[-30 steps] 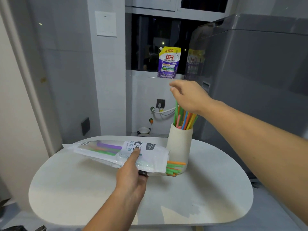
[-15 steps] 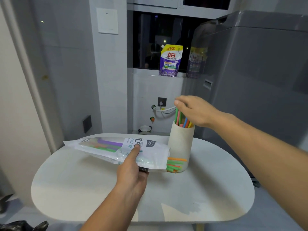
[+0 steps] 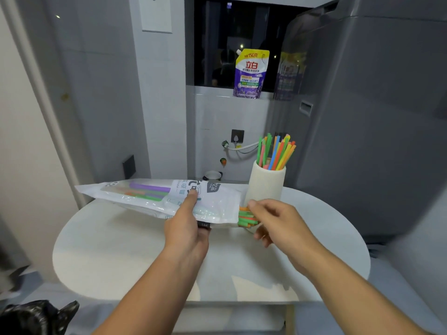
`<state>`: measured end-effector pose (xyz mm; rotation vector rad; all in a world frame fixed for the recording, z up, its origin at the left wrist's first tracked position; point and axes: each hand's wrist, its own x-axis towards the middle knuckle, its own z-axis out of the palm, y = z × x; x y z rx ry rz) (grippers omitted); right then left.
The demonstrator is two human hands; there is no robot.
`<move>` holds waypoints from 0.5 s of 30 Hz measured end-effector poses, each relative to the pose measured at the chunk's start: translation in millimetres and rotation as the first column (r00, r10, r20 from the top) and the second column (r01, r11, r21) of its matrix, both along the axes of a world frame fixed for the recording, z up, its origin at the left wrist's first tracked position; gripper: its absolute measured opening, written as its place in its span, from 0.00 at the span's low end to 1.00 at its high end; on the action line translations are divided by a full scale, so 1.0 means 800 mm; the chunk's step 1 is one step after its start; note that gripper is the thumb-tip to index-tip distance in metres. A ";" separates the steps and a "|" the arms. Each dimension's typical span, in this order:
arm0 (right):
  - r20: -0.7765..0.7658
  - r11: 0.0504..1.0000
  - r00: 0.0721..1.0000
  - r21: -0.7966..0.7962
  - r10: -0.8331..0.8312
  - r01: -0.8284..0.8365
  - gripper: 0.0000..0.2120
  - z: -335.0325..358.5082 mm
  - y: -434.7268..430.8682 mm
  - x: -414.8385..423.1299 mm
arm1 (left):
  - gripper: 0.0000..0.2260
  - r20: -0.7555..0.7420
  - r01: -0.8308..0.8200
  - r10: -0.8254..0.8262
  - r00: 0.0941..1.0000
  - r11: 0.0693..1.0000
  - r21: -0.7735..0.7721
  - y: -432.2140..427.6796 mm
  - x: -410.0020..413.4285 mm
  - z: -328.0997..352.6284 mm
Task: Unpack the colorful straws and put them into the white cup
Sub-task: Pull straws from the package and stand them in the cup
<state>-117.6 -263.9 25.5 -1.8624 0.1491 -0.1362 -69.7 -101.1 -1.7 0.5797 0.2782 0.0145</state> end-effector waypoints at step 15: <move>0.024 0.980 0.995 0.178 -0.096 0.090 0.04 -0.004 -0.011 -0.005 | 0.15 -0.012 -0.029 0.030 0.999 0.998 0.049 0.000 -0.009 0.006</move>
